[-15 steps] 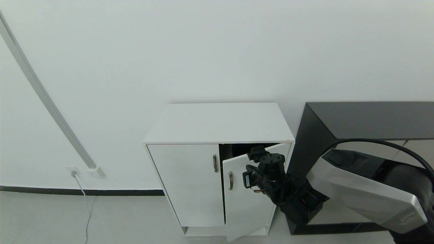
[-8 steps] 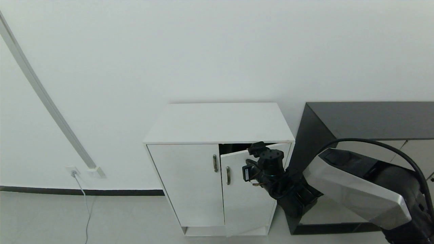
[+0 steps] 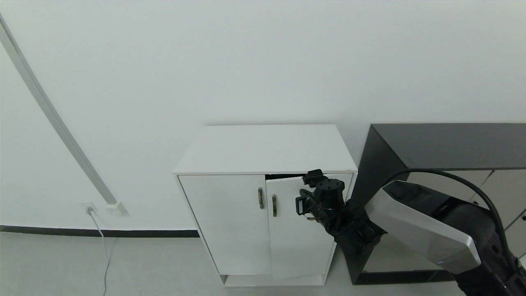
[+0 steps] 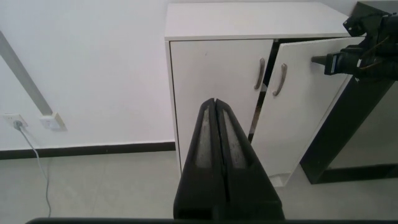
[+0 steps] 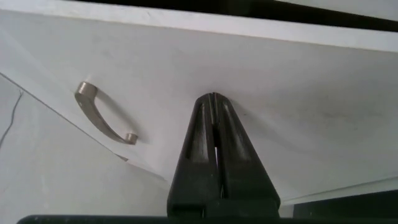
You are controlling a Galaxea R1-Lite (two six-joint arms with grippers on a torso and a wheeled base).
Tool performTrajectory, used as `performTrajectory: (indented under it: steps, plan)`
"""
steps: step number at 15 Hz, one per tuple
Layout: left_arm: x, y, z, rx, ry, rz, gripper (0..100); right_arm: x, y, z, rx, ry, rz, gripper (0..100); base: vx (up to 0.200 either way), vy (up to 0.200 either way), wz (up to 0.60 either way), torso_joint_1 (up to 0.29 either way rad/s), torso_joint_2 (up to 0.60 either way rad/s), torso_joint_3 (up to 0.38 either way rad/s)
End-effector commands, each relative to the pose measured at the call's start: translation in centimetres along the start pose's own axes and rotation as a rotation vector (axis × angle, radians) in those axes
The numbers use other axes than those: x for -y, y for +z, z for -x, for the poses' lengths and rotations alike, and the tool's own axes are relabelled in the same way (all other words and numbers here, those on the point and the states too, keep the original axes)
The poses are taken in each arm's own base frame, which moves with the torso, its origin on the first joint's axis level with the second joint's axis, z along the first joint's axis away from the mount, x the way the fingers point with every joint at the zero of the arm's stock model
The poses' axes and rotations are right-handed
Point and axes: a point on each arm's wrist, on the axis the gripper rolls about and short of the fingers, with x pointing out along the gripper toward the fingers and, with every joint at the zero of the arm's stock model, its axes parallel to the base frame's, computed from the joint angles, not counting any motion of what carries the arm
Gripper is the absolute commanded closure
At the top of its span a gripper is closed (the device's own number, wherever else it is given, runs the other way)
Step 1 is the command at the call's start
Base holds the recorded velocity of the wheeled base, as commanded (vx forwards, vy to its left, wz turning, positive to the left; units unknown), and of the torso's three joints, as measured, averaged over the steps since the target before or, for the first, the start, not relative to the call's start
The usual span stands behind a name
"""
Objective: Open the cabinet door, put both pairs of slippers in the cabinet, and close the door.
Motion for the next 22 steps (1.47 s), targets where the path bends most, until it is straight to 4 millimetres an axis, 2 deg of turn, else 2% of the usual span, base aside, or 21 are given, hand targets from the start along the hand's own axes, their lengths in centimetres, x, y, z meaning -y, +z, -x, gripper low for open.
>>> performTrajectory:
  steps: [1,10,16,18,22]
  plan:
    - [0.0,0.0,0.0,0.000,0.000,0.000,100,0.5,-0.4,-0.5,-0.002,-0.011,-0.001,100,0.000,0.000,0.00,0.000,0.00,0.000]
    - [0.0,0.0,0.0,0.000,0.000,0.000,100,1.9,0.1,-1.3,0.017,-0.038,-0.003,100,0.000,0.000,0.00,0.000,0.00,0.000]
    - [0.0,0.0,0.0,0.000,0.000,0.000,100,1.9,0.1,-1.2,0.015,-0.034,0.001,100,0.000,0.000,0.00,0.000,0.00,0.000]
    - [0.0,0.0,0.0,0.000,0.000,0.000,100,1.8,0.4,-0.8,0.016,-0.032,0.002,100,0.000,0.000,0.00,0.000,0.00,0.000]
    - [0.0,0.0,0.0,0.000,0.000,0.000,100,1.8,1.8,2.4,0.027,-0.027,0.001,100,0.000,0.000,0.00,0.000,0.00,0.000]
